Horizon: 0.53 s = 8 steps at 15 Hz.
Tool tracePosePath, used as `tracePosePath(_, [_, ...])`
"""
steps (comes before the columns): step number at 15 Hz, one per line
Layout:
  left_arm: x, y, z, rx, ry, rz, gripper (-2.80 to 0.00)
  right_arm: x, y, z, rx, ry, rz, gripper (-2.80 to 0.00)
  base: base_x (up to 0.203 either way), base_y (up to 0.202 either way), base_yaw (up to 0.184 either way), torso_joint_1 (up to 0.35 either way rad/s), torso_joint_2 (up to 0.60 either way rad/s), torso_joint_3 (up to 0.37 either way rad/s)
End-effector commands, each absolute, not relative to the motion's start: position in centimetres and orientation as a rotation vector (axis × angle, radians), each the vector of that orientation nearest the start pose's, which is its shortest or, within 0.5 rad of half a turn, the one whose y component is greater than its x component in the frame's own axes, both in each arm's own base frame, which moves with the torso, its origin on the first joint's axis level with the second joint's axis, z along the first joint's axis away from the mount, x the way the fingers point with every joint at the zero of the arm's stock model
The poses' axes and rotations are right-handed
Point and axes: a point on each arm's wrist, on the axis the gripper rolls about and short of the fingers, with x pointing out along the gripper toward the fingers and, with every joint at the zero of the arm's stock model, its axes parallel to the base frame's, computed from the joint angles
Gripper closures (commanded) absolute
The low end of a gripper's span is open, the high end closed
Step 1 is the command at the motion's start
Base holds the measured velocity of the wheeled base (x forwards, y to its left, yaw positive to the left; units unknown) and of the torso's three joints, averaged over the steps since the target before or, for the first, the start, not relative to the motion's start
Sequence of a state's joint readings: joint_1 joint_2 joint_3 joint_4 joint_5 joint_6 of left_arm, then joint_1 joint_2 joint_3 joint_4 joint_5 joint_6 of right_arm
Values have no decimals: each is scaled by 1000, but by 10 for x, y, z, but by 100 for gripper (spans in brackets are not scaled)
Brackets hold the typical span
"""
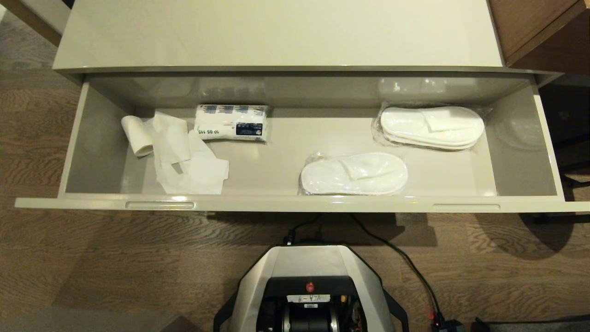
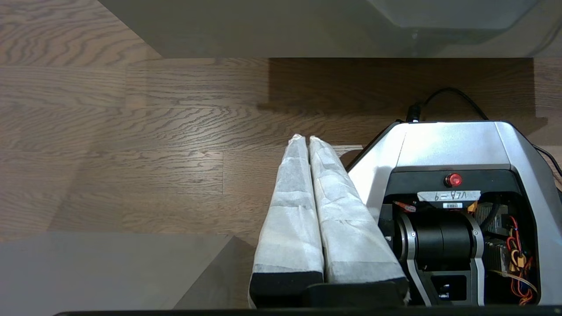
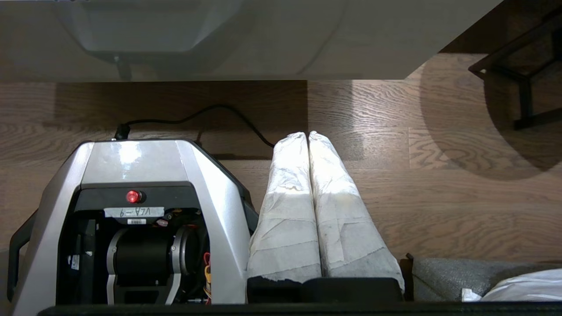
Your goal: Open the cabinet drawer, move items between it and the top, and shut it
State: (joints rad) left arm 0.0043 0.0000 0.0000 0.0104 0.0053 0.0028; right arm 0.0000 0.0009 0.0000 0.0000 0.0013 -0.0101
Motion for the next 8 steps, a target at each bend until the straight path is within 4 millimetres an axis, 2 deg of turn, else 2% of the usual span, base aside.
tracePosePath(1, [-23, 0, 74, 3, 12, 11, 0, -23, 0, 75, -11, 3, 3, 0, 0, 0, 0, 0, 0, 0])
tracePosePath(8, [-23, 0, 74, 3, 12, 11, 0, -23, 0, 75, -11, 3, 3, 0, 0, 0, 0, 0, 0, 0])
